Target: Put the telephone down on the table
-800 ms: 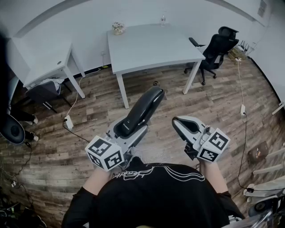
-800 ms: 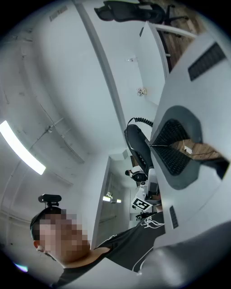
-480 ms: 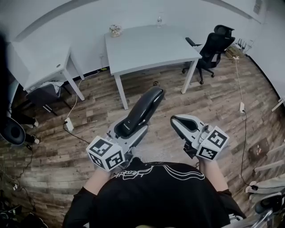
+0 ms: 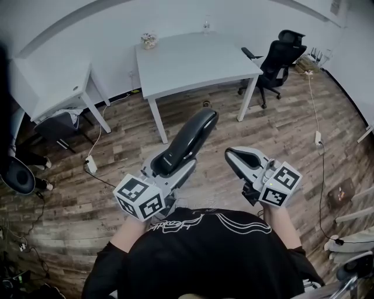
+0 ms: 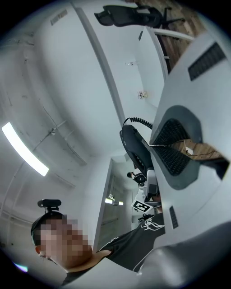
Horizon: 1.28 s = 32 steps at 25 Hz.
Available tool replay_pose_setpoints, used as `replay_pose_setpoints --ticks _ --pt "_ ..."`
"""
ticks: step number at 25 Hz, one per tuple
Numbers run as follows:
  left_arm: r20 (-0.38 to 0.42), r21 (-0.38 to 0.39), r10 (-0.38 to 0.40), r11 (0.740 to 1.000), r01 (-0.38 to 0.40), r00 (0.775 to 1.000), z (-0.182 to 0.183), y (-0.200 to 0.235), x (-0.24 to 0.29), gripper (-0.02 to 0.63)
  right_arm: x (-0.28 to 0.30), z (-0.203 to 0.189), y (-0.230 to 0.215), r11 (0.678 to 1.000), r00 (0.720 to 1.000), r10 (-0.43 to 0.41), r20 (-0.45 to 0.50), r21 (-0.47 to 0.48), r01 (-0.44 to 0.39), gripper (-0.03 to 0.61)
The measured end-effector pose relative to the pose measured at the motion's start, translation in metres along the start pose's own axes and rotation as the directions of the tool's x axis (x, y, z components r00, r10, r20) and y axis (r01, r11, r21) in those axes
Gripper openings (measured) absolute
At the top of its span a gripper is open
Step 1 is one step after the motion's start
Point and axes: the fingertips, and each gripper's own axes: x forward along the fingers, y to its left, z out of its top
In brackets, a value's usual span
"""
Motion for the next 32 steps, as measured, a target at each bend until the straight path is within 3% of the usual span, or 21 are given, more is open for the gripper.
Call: replay_pose_setpoints --ticks 16,25,32 --pt "-0.039 -0.069 -0.010 0.998 0.008 0.999 -0.011 0.049 0.056 0.282 0.017 -0.022 -0.074 0.994 0.999 -0.038 -0.004 0.101 0.038 0.040" --pt "-0.051 -0.120 -0.028 0.993 0.022 0.998 -0.019 0.134 0.125 0.282 0.067 -0.044 -0.161 0.988 0.996 -0.069 -0.052 0.135 0.076 0.040" --pt "-0.106 -0.155 -0.025 0.988 0.008 0.994 -0.015 0.237 0.214 0.282 0.132 -0.038 -0.274 0.979 0.994 -0.077 -0.084 0.184 0.091 0.040"
